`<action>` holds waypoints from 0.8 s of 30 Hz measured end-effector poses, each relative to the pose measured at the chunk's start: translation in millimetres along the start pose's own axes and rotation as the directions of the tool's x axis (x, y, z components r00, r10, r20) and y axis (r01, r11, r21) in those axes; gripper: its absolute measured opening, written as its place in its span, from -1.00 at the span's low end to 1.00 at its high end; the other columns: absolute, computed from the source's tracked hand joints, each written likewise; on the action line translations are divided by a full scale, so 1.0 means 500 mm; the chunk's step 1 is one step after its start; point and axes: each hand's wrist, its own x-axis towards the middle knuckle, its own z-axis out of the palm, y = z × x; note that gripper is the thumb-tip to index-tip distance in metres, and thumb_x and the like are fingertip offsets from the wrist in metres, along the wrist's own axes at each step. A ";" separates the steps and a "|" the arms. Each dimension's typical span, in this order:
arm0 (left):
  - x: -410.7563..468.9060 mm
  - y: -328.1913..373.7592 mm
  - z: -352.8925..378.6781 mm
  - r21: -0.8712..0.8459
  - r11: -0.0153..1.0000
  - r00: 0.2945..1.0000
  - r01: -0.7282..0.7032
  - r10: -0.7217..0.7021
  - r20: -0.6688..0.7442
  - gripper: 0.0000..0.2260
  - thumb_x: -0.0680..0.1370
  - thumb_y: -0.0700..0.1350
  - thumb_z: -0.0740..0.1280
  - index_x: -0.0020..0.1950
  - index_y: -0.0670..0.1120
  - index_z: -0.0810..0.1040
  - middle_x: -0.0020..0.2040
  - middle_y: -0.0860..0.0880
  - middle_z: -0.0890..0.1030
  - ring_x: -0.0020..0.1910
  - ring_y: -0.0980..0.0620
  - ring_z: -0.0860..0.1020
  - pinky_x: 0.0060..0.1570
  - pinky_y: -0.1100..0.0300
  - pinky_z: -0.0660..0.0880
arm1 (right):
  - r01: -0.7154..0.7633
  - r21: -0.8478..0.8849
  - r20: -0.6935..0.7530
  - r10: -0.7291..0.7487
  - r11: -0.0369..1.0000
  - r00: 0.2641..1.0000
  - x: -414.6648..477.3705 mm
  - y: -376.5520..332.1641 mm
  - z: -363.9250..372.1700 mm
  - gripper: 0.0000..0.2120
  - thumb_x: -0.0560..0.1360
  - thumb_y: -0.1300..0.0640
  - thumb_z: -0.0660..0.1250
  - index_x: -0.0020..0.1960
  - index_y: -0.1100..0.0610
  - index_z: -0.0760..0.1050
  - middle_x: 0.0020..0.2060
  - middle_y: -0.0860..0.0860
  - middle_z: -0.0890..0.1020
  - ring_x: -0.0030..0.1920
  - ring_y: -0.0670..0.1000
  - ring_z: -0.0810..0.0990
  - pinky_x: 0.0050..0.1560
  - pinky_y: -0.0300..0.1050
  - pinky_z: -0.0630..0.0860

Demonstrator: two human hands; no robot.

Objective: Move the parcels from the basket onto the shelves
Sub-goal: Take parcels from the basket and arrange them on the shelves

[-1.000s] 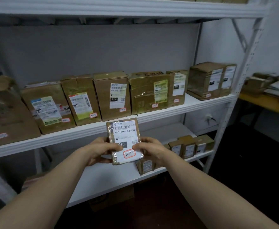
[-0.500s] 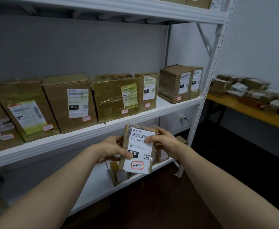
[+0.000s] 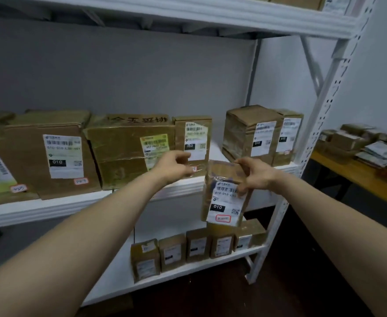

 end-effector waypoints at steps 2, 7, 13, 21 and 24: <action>0.039 0.021 -0.011 0.300 0.951 0.981 -0.068 0.119 -0.155 -0.52 0.49 -0.24 0.36 0.40 -0.04 0.42 0.32 -0.04 0.49 0.22 0.00 0.48 0.13 0.13 0.49 | 0.025 -0.232 -0.017 -0.030 0.972 0.999 0.050 0.000 -0.027 -0.10 0.20 0.15 0.60 0.44 0.11 0.26 0.19 0.09 0.38 0.16 0.08 0.42 0.16 -0.16 0.42; 0.140 0.054 -0.036 0.794 0.590 0.883 -0.150 0.441 -0.161 -0.54 0.51 -0.19 0.31 0.41 -0.04 0.39 0.37 -0.08 0.41 0.36 -0.08 0.33 0.30 0.04 0.33 | 0.086 -0.522 -0.085 -0.151 0.849 0.985 0.130 -0.018 -0.079 -0.21 0.19 -0.07 0.61 0.32 0.11 0.39 0.14 0.04 0.50 0.14 0.08 0.45 0.15 -0.08 0.42; 0.228 0.061 -0.024 0.863 0.498 0.919 -0.087 0.375 -0.124 -0.32 0.46 -0.13 0.39 0.52 -0.06 0.18 0.48 -0.10 0.27 0.47 -0.09 0.21 0.45 0.06 0.11 | 0.113 -0.680 -0.007 -0.160 0.724 0.987 0.195 -0.020 -0.114 -0.16 0.31 -0.05 0.51 0.48 0.00 0.17 0.27 0.06 0.39 0.30 0.12 0.37 0.37 0.09 0.17; 0.257 0.067 0.001 0.907 0.422 0.957 0.005 0.260 -0.127 -0.26 0.49 -0.14 0.37 0.56 -0.08 0.03 0.50 -0.11 0.23 0.48 -0.09 0.21 0.47 0.03 0.07 | 0.227 -0.789 0.088 -0.261 0.572 0.961 0.270 -0.028 -0.137 -0.24 0.32 -0.06 0.47 0.44 -0.02 0.23 0.22 0.03 0.38 0.24 0.07 0.40 0.36 0.11 0.12; 0.254 0.071 0.007 0.902 0.431 0.941 0.013 0.301 -0.158 -0.39 0.51 -0.25 0.31 0.52 -0.09 0.17 0.46 -0.12 0.31 0.43 -0.10 0.28 0.44 0.05 0.16 | 0.243 -0.831 0.086 -0.316 0.500 0.945 0.293 -0.023 -0.140 -0.31 0.31 -0.04 0.45 0.38 0.01 0.30 0.18 0.02 0.43 0.22 0.06 0.42 0.35 0.12 0.12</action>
